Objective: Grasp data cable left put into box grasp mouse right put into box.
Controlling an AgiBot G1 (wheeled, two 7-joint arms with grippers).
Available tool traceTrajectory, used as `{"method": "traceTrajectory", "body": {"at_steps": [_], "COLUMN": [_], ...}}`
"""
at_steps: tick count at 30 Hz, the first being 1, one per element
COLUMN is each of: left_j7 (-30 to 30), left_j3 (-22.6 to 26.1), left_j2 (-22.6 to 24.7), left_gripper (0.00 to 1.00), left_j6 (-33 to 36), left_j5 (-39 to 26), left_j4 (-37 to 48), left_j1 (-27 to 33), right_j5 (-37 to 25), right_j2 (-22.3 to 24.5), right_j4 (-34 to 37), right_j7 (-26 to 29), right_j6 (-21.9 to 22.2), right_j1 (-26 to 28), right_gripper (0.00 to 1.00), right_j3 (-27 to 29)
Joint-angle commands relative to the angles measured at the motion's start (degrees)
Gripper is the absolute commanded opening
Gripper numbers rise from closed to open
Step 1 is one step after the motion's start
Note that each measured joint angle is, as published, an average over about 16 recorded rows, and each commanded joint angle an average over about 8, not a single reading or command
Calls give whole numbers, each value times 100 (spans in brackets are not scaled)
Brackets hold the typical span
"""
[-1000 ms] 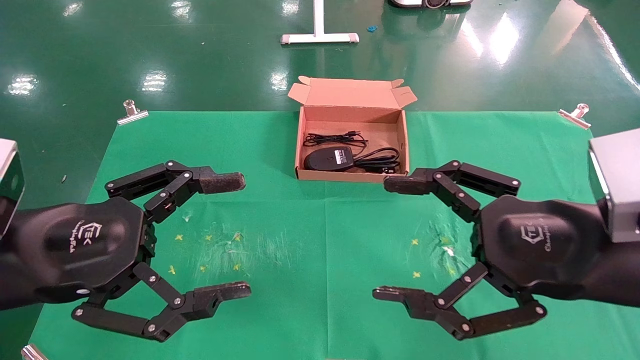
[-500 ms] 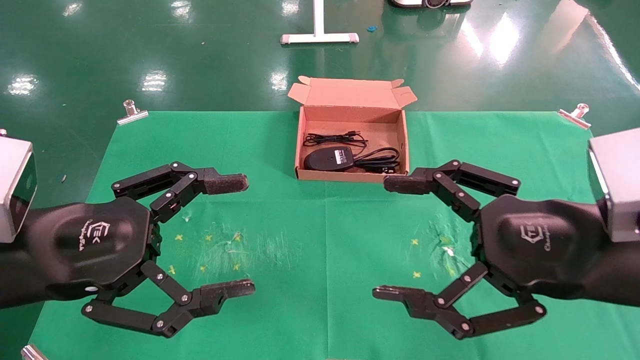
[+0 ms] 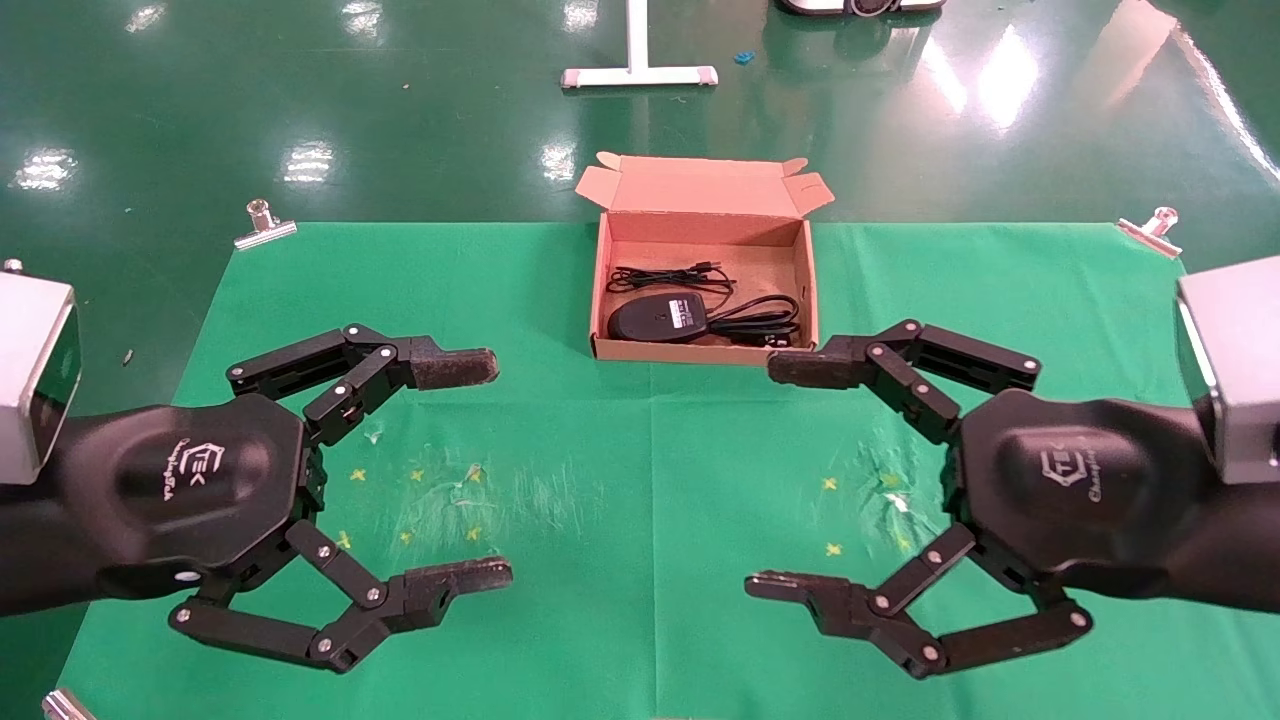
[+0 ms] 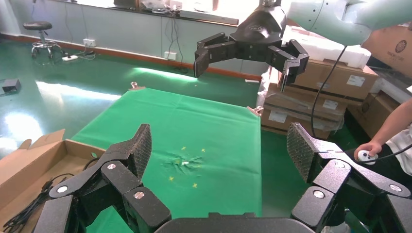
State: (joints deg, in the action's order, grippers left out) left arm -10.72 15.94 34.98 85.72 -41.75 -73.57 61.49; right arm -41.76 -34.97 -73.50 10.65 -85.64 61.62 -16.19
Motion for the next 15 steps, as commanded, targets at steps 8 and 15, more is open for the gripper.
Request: {"method": "traceTrajectory", "body": {"at_steps": [8, 15], "left_j7": [-3, -5], "left_j3": [5, 8], "left_j2": [3, 4], "left_gripper": [100, 100], "left_j6": [-4, -6], "left_j5": [-7, -9], "left_j4": [0, 0], "left_j1": [3, 5], "right_j5": [0, 0], "right_j2": [0, 0], "right_j4": [0, 0], "right_j7": [0, 0], "right_j6": [0, 0], "right_j1": [0, 0], "right_gripper": [100, 100], "right_j3": [0, 0]}}
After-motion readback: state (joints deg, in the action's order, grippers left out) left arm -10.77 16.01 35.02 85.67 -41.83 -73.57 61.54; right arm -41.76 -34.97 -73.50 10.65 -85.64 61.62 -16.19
